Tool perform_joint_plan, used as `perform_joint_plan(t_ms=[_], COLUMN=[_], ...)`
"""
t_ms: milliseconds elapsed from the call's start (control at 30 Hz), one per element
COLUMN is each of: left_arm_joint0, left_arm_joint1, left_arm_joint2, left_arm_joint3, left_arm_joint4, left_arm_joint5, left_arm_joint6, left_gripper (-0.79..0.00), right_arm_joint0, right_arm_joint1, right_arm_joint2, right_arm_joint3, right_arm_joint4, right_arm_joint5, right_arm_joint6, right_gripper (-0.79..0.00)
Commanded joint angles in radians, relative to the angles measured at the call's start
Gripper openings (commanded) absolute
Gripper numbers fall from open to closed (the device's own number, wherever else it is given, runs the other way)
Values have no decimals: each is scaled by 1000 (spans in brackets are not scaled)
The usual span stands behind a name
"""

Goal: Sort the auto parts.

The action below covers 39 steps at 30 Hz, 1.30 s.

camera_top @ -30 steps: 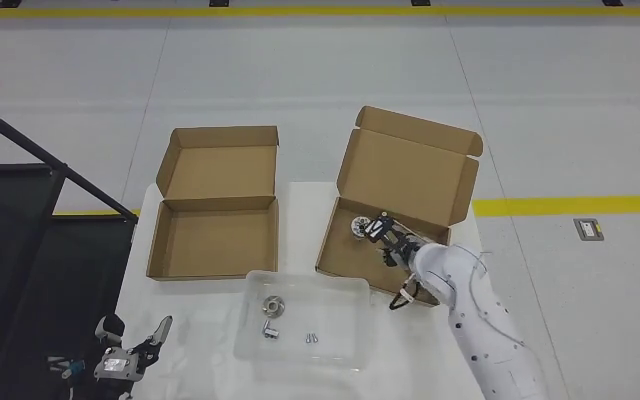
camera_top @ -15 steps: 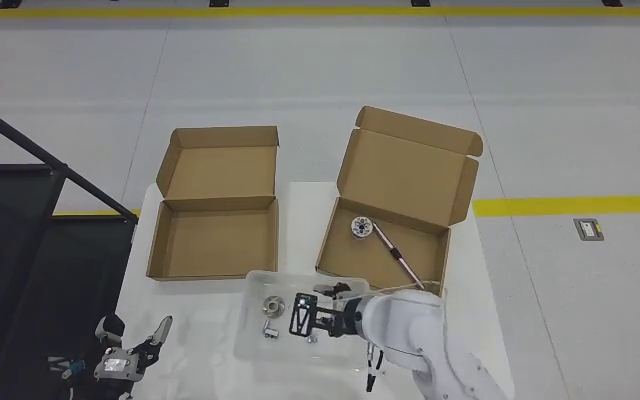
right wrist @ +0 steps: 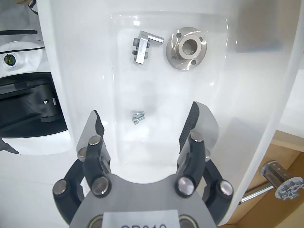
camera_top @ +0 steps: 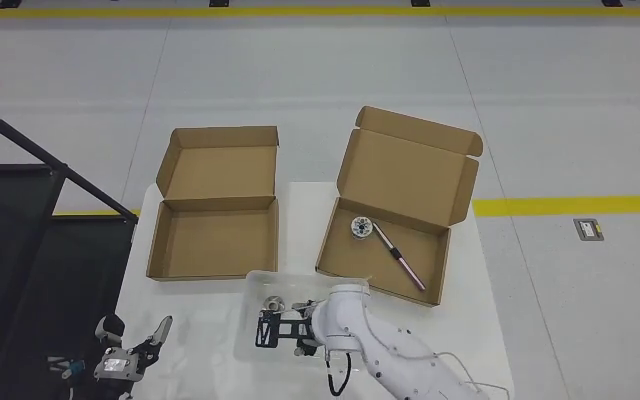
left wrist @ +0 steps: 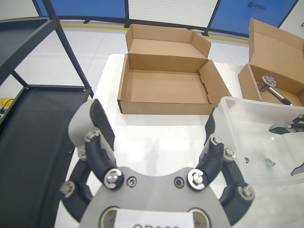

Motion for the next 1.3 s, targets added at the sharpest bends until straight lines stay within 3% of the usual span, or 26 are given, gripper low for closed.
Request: perform_joint_plan(t_ms=[0, 133, 1000, 1267], left_arm_joint0=[0, 0, 0, 0], left_arm_joint1=[0, 0, 0, 0], left_arm_joint2=[0, 0, 0, 0], left_arm_joint3=[0, 0, 0, 0], left_arm_joint4=[0, 0, 0, 0], left_arm_joint5=[0, 0, 0, 0], left_arm_joint6=[0, 0, 0, 0], left_gripper=[0, 0, 0, 0], right_arm_joint0=[12, 38, 128, 144], right_arm_joint1=[-8, -24, -111, -126], right_arm_joint2=[-14, -46, -163, -166], right_arm_joint3=[25, 72, 309, 362], right_arm_joint4=[-3, -4, 32, 39], right_arm_joint5=[20, 38, 12, 3], right_arm_joint6=[7, 29, 27, 3], right_gripper=[-305, -400, -440, -542])
